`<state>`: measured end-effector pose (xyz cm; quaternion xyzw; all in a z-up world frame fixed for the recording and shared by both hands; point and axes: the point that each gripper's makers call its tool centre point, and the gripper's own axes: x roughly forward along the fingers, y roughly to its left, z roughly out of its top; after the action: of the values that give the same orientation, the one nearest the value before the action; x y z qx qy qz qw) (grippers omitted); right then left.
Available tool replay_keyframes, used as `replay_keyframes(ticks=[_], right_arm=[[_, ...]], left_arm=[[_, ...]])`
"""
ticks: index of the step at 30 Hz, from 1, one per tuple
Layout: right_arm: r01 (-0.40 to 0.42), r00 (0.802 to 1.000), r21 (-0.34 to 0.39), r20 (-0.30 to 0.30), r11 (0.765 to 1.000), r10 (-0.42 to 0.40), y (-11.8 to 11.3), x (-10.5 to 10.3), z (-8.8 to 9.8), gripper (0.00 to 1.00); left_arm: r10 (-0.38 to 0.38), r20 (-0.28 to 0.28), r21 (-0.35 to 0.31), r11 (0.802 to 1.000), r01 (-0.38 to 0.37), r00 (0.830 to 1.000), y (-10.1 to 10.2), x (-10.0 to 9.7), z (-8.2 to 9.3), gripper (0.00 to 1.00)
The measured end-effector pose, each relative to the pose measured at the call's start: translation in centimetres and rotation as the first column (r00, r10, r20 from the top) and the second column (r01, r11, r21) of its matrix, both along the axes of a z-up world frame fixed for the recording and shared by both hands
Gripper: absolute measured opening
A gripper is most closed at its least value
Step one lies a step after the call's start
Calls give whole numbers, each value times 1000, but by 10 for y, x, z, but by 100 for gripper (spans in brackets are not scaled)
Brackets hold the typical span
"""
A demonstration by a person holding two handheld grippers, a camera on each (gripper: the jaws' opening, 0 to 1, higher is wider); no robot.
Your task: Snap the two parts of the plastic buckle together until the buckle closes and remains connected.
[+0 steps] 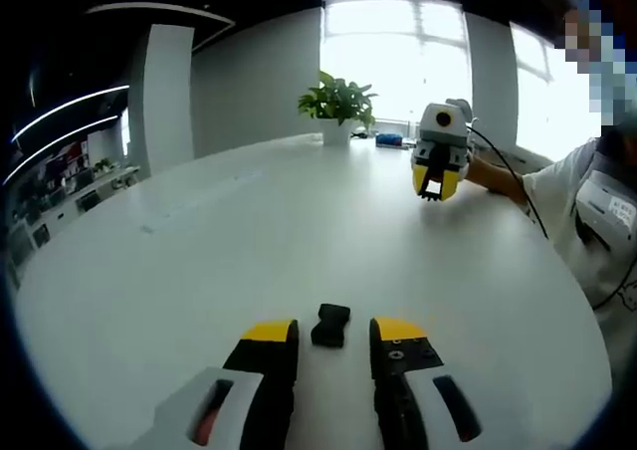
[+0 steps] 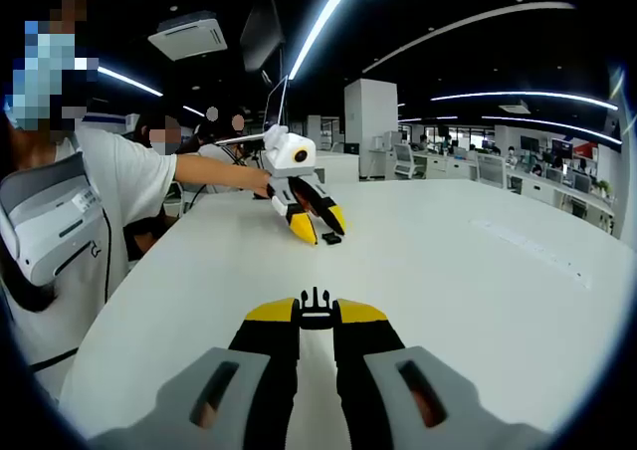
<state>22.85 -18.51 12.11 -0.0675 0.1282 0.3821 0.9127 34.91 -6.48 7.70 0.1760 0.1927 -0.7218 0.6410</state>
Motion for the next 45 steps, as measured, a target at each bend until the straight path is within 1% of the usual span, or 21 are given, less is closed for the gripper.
replay_keyframes(ticks=[6,15,25,29,30,33,35,36,37,42,45], right_arm=[[-1,1000,-1,-2,1000,1,0,0,0,12],[-2,1000,-4,-2,1000,2,0,0,-1,12],[-6,1000,-4,2,1000,6,1,-1,1,12],[-10,1000,-4,3,1000,10,1,-1,1,12],[-10,1000,-5,4,1000,10,1,-1,1,12],[-14,1000,-5,5,1000,14,2,-2,2,12],[-16,1000,-9,6,1000,16,3,-3,2,12],[-18,1000,-11,5,1000,18,4,-3,1,12],[-18,1000,-12,5,1000,18,4,-3,1,12],[-21,1000,-24,7,999,21,6,-4,0,12],[-21,1000,-30,3,999,22,6,-3,-2,12]], left_arm=[[-16,1,-3,1000,16,1000,0,0,-1,22],[-9,-8,-10,1000,9,1000,-1,4,-1,13],[-10,-13,-5,1000,10,1000,-3,3,0,12],[-40,-28,-7,999,40,999,-4,-8,6,12],[-65,-17,5,998,66,998,-3,-12,7,12],[-81,-4,-7,997,81,997,-4,-22,14,12],[-93,-30,-25,995,93,995,-6,-28,18,12],[-117,-48,-24,993,116,992,-5,-34,18,12],[-122,-49,-22,992,121,991,-4,-36,18,12],[-149,-23,-4,989,149,989,-3,-48,18,12],[-194,-21,-8,981,193,981,-3,-64,20,12]])
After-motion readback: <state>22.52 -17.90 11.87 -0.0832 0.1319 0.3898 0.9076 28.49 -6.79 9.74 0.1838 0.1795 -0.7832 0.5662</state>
